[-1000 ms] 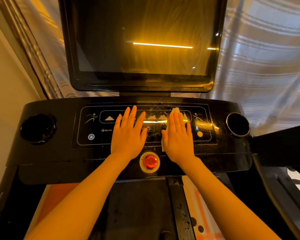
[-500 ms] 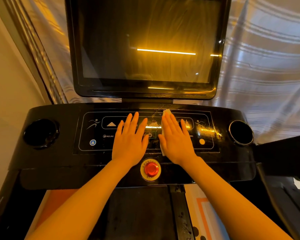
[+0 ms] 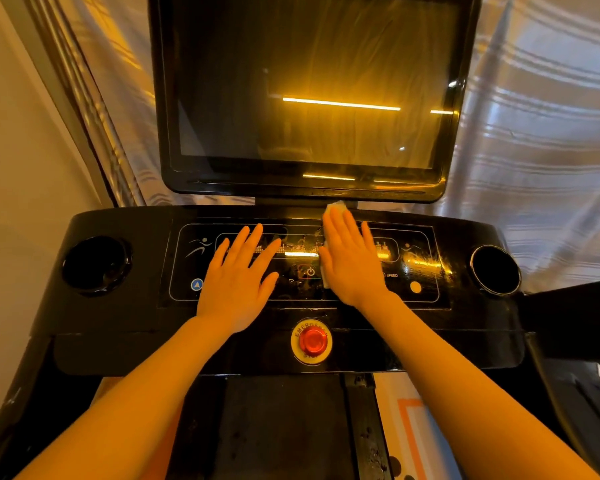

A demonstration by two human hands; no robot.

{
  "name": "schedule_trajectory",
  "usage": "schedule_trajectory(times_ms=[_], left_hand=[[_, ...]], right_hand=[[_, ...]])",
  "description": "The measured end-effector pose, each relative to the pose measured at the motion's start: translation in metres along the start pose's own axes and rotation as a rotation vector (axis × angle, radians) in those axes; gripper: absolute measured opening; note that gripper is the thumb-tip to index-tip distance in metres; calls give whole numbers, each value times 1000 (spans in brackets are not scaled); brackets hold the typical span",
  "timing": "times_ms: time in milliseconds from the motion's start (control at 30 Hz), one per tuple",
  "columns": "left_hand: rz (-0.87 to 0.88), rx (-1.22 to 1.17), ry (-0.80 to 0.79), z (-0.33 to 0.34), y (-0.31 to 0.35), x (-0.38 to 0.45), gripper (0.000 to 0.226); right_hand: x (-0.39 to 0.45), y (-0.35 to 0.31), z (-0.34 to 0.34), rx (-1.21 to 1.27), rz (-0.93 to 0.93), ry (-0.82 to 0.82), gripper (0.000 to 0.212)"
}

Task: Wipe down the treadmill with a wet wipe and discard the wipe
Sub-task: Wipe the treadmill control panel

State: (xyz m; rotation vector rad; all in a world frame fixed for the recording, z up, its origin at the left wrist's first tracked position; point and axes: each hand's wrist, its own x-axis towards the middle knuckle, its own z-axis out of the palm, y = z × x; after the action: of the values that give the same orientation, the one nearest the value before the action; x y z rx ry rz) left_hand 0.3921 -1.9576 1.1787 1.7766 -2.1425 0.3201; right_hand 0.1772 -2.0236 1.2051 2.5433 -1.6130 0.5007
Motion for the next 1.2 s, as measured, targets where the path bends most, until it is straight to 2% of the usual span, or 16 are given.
schedule_trajectory(times_ms=[133, 333, 433, 500, 633, 800, 1067, 1200], left_hand=[[1, -7, 5, 2, -1, -1, 54], [4, 0, -7, 1, -1, -1, 57], [-1, 2, -7, 1, -1, -1, 55], [-6, 3, -15, -1, 0, -1, 58], [-9, 7, -24, -2, 1, 0, 61], [-10, 8, -31, -2, 2, 0, 61], [-13, -2, -32, -2, 2, 1, 61], [-10, -3, -30, -2, 2, 0, 61]], right_hand=[[-1, 0, 1, -48, -29, -16, 65], [-21, 49, -6, -25, 236, 39, 64], [-21, 56, -9, -43, 272, 30, 64], [-18, 47, -9, -29, 236, 20, 64], [-6, 13, -1, -33, 38, -12, 64], [4, -5, 6, -41, 20, -42, 67], [-78, -3, 6, 3, -142, -116, 64], [-85, 5, 6, 8, -205, -132, 63]])
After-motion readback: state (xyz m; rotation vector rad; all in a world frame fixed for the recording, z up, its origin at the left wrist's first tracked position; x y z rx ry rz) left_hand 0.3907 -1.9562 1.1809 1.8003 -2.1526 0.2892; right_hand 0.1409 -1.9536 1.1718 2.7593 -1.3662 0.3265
